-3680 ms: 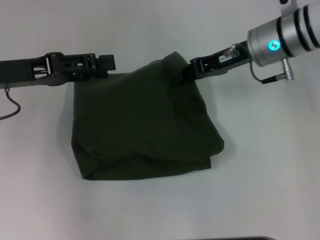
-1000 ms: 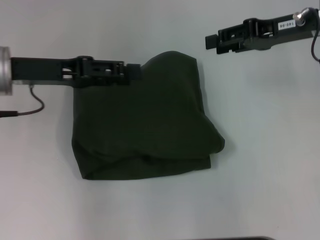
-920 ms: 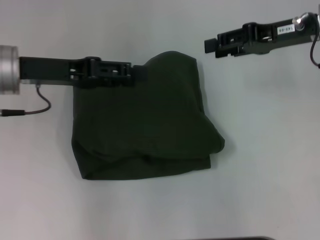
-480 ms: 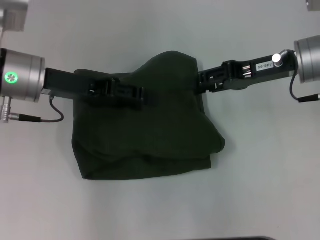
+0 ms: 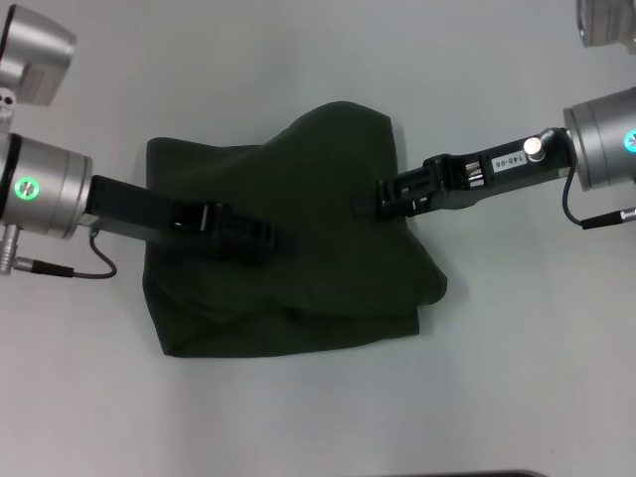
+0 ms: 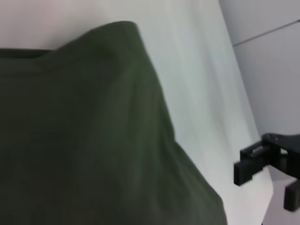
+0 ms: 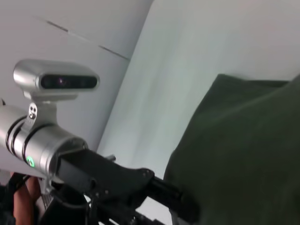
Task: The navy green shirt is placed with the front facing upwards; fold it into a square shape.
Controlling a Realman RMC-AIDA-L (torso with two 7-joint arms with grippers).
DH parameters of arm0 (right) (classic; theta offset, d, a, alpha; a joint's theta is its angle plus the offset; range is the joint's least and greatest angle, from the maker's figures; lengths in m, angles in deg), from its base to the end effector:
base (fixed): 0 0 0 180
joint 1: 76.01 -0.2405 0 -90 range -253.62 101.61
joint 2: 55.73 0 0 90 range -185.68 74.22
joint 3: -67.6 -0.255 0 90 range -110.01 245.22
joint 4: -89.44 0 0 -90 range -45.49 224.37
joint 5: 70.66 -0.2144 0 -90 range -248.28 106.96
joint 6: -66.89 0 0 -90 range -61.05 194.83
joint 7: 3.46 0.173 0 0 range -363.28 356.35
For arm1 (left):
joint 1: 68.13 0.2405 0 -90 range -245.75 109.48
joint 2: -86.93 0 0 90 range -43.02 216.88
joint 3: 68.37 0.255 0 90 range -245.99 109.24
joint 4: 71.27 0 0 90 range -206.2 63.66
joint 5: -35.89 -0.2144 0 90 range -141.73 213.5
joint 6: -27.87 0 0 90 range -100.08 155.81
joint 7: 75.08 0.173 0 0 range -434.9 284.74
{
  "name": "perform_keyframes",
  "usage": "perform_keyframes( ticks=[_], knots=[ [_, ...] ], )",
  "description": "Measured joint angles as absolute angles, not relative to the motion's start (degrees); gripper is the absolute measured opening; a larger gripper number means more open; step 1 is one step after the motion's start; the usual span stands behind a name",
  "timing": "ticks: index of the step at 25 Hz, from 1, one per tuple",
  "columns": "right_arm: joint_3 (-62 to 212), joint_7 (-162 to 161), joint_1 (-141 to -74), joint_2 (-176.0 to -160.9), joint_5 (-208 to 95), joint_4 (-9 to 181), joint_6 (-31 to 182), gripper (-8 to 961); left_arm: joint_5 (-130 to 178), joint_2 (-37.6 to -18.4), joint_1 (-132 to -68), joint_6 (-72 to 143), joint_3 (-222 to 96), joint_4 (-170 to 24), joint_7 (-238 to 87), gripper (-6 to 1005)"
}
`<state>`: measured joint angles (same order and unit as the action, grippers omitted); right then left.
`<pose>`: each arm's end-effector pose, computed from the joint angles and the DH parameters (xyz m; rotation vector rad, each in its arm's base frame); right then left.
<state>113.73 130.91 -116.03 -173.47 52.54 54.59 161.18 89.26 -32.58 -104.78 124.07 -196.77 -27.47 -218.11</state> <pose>0.2119 0.3440 -0.0493 2.4304 -1.6902 -0.4148 -0.2187 0.3295 -0.0506 2.4113 1.7799 0.2229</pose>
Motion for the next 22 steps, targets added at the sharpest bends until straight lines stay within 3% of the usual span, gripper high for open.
perform_keyframes(
  ticks=[8,15,22],
  knots=[
    [116.9,131.4,-115.7,-174.22,52.7,54.6,162.1,567,89.2,-31.37,-103.3,125.6,-198.5,-26.6,-218.1,642],
    [117.0,131.9,-115.5,-173.11,52.5,54.6,163.1,567,89.2,-29.86,-102.9,125.8,-200.2,-26.6,-218.2,642],
    [118.5,132.0,-116.0,-173.64,52.8,54.6,162.9,566,85.9,-29.06,-102.2,128.7,-200.6,-26.5,-218.9,642]
  ],
)
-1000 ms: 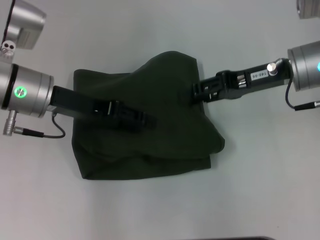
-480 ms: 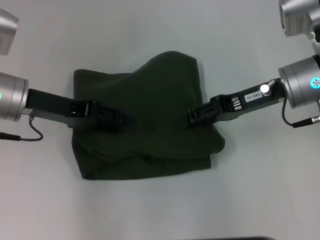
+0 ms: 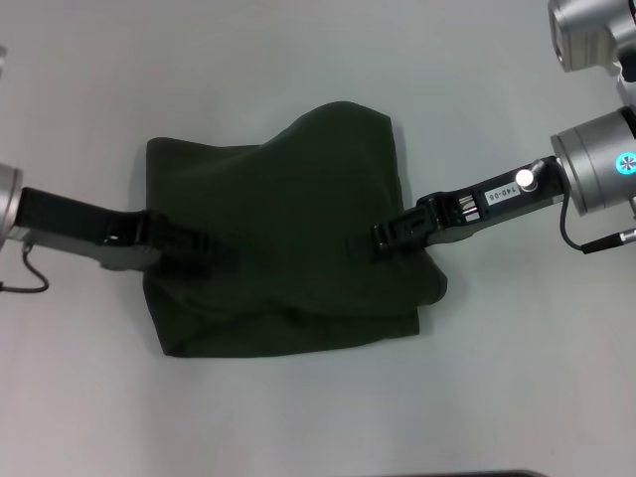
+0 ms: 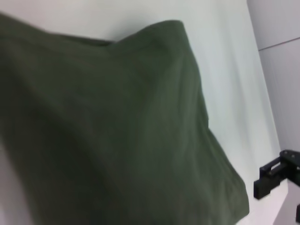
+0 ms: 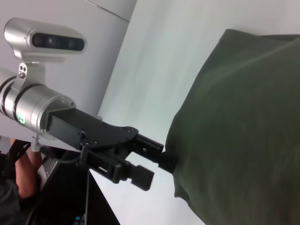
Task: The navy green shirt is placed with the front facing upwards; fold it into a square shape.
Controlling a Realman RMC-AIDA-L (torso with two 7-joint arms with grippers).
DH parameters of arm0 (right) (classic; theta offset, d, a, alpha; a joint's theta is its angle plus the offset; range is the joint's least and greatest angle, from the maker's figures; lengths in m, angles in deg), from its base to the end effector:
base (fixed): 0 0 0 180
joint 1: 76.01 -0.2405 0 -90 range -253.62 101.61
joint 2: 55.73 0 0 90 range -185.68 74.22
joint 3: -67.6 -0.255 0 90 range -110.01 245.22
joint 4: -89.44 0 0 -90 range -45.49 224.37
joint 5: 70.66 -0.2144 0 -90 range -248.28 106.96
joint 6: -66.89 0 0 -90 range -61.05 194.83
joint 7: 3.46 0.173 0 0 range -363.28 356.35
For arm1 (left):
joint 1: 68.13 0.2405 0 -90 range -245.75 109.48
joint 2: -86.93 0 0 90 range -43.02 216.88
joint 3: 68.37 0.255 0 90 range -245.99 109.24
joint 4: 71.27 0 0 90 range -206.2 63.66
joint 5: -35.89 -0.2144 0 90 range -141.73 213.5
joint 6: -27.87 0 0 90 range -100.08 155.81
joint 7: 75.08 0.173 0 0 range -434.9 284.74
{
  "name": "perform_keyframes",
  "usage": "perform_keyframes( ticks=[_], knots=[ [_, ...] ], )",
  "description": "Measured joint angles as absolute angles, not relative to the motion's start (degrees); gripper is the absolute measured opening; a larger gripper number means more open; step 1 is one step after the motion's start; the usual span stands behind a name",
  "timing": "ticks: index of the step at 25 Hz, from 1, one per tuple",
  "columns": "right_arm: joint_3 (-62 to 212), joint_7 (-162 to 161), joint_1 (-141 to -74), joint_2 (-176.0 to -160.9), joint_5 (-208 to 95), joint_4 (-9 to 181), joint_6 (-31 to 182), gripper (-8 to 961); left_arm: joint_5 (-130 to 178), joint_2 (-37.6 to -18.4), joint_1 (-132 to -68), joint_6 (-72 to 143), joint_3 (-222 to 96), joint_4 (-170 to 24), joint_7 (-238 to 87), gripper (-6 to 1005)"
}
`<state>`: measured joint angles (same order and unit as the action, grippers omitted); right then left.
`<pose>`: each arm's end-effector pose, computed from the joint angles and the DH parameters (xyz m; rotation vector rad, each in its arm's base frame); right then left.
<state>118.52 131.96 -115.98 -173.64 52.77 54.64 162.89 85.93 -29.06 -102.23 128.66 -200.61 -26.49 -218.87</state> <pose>0.2111 0.3297 -0.0591 2.4067 -1.6490 -0.2838 -0.2504 0.3207 -0.0176 2.3748 1.8828 0.1738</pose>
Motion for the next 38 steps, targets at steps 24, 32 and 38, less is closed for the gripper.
perform_keyframes(
  ticks=[24,32,38],
  knots=[
    [113.9,131.4,-115.9,-173.22,52.3,54.3,159.9,566,82.3,-30.0,-104.9,128.3,-205.5,-26.5,-219.8,642],
    [114.0,131.4,-115.9,-173.51,52.3,54.4,159.7,566,81.8,-31.78,-107.7,122.4,-204.7,-27.0,-220.3,639],
    [114.8,131.6,-115.8,-173.59,52.8,54.7,159.1,566,79.5,-31.52,-107.7,120.0,-200.4,-27.6,-222.1,637]
  ],
)
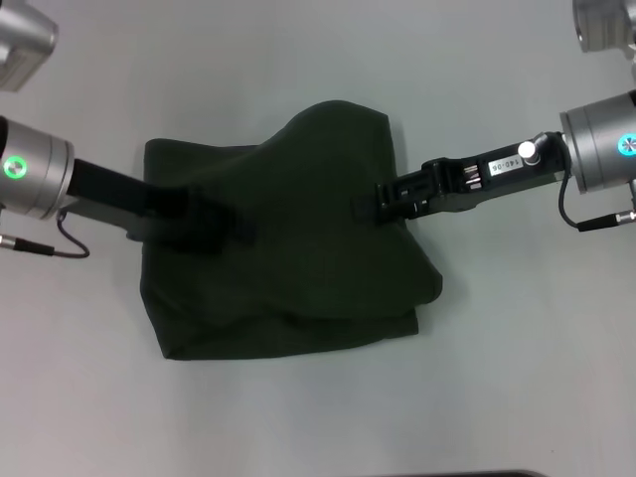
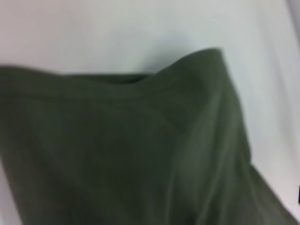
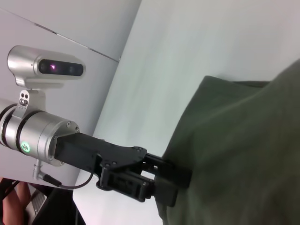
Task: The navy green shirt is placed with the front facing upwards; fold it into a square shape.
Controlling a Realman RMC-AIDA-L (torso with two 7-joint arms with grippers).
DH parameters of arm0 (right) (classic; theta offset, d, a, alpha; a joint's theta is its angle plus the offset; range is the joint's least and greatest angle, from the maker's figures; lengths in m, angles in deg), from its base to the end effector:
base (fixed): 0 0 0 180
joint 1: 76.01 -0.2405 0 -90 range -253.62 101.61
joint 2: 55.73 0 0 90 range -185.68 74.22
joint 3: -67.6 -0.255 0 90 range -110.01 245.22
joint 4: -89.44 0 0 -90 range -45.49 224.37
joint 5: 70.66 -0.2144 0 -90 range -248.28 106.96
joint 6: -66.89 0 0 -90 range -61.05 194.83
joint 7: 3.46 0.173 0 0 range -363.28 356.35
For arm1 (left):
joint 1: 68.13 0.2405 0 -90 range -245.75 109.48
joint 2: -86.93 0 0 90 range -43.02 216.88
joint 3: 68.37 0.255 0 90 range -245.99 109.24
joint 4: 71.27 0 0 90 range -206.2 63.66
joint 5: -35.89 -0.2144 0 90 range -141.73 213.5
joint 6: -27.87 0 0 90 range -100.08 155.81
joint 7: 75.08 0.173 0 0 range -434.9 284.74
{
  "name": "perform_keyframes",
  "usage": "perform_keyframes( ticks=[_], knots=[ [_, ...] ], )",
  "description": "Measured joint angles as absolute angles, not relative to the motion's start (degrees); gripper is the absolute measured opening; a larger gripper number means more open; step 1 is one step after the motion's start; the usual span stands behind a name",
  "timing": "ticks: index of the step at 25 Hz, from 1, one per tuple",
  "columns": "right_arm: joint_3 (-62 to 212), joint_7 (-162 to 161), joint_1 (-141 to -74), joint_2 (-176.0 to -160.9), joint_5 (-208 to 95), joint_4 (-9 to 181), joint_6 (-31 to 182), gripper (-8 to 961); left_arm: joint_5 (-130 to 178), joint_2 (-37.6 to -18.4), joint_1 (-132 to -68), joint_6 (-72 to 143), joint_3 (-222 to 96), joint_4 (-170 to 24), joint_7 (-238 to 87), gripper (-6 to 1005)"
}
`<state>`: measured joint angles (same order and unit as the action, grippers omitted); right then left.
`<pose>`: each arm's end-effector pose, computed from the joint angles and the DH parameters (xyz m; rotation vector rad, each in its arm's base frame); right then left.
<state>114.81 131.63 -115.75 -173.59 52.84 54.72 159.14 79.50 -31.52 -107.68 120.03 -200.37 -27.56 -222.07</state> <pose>0.2167 0.3455 -0.0534 2.4388 -1.7281 -0.3938 -0.2379 0.3512 -0.0404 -2.4627 -1.9359 -0.0826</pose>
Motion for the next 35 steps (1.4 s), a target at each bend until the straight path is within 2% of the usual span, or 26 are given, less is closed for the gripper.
perform_keyframes(
  ticks=[9,18,27,35],
  knots=[
    [115.4,131.8,-115.8,-173.47,52.9,55.4,158.0,566,79.0,-31.61,-107.9,122.8,-198.3,-28.3,-220.4,635],
    [115.9,131.8,-116.4,-173.5,52.6,55.3,157.4,566,80.2,-30.07,-106.8,127.0,-208.1,-23.7,-220.7,631],
    [115.8,131.9,-118.0,-173.83,51.2,55.5,152.1,566,80.1,-33.06,-109.3,118.4,-207.3,-25.7,-220.8,627],
    [115.9,132.0,-117.8,-173.52,51.3,56.4,149.9,566,77.9,-33.1,-110.7,107.0,-198.4,-31.1,-223.6,627]
  ],
)
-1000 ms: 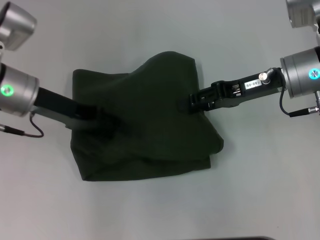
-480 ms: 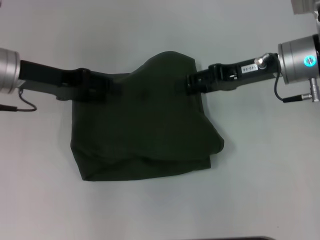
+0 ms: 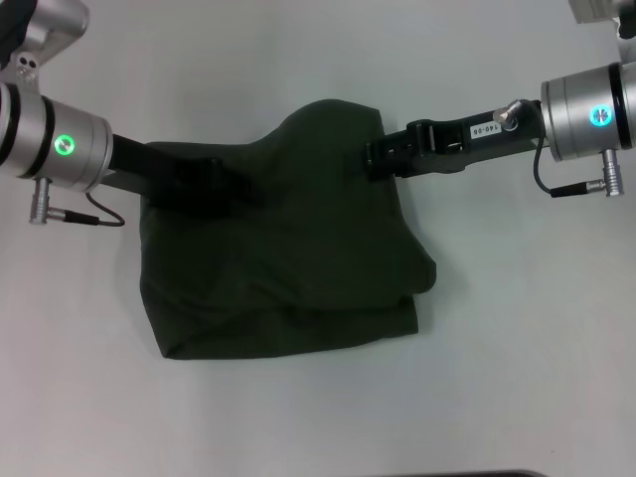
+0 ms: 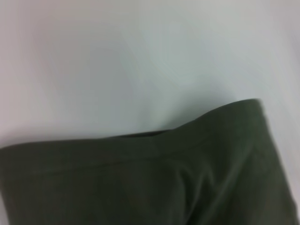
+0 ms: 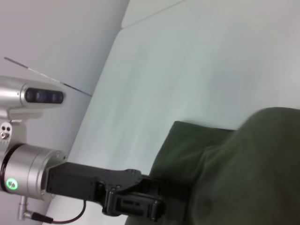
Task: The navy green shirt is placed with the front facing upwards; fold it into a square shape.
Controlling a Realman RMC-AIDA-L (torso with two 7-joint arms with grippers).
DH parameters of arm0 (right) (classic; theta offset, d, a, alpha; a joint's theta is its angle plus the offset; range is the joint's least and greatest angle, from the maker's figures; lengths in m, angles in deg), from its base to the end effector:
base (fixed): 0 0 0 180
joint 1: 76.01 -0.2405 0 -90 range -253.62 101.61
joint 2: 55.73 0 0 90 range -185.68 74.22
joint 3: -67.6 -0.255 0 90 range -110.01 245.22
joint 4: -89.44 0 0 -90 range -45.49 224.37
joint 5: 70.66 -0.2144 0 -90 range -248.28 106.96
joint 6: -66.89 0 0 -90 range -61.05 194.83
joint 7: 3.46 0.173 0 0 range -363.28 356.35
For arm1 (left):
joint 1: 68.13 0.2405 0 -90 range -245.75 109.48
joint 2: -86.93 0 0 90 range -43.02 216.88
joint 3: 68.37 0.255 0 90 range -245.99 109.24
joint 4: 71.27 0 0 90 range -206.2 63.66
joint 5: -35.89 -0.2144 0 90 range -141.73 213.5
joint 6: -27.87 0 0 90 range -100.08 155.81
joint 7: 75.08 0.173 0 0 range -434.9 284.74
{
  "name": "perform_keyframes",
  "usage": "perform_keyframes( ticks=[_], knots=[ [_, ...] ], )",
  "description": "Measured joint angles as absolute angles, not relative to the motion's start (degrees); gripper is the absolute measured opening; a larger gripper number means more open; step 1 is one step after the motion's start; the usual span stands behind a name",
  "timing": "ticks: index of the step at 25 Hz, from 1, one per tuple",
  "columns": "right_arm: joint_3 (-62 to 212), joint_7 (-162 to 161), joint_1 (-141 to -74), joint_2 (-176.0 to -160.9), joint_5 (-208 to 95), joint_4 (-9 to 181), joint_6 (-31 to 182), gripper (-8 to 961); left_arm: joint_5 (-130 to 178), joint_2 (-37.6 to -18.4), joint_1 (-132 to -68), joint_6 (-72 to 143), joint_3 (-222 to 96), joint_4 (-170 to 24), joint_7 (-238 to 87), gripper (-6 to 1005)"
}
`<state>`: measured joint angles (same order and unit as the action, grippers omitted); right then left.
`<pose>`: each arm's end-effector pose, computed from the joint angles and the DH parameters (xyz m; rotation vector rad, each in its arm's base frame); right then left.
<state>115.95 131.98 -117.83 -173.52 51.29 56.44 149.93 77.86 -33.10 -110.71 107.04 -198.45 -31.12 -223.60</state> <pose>0.2146 0.3741 -0.0593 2.5251 -1.8059 -0.4561 -0.2357 0.3810 -0.0627 -2.3473 -1.8478 -0.0978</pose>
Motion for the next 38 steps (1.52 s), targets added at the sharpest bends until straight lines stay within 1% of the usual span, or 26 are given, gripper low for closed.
perform_keyframes(
  ticks=[3,9,11,15,19,23,26,30,35,38],
  knots=[
    [116.1,132.0,-117.7,-173.38,51.3,56.9,149.2,566,77.2,-32.88,-110.7,106.9,-198.1,-31.2,-223.4,627],
    [116.1,132.0,-117.6,-172.77,51.3,56.9,149.5,567,78.6,-31.16,-110.2,113.9,-203.2,-26.4,-222.9,627],
    [116.1,131.8,-117.6,-172.51,51.3,56.9,148.9,567,79.2,-30.94,-110.1,115.3,-205.2,-24.9,-222.9,627],
    [115.8,131.7,-117.3,-172.38,51.2,57.5,145.3,566,79.4,-31.61,-109.9,114.2,-206.1,-24.1,-223.0,627],
    [115.7,131.9,-118.5,-173.0,50.6,60.0,142.0,567,79.5,-32.47,-110.4,112.6,-205.2,-24.7,-222.9,627],
    [115.7,131.9,-121.2,-174.49,49.7,61.8,142.0,532,79.5,-32.74,-110.6,112.3,-205.2,-24.8,-222.9,626],
    [116.0,131.7,-122.8,-175.06,47.6,62.0,142.6,505,79.5,-32.78,-110.3,112.2,-205.2,-24.8,-222.9,626],
    [116.5,132.5,-123.7,-175.09,46.9,62.5,141.2,470,79.5,-32.65,-109.6,112.2,-205.6,-24.5,-222.9,626],
    [117.3,135.4,-123.2,-174.49,47.7,62.8,140.4,426,79.5,-31.56,-109.0,111.3,-207.4,-24.3,-223.0,626],
    [117.3,135.5,-123.1,-174.45,47.7,62.9,140.2,306,79.5,-31.37,-109.0,111.3,-207.9,-24.2,-222.9,626]
  ],
)
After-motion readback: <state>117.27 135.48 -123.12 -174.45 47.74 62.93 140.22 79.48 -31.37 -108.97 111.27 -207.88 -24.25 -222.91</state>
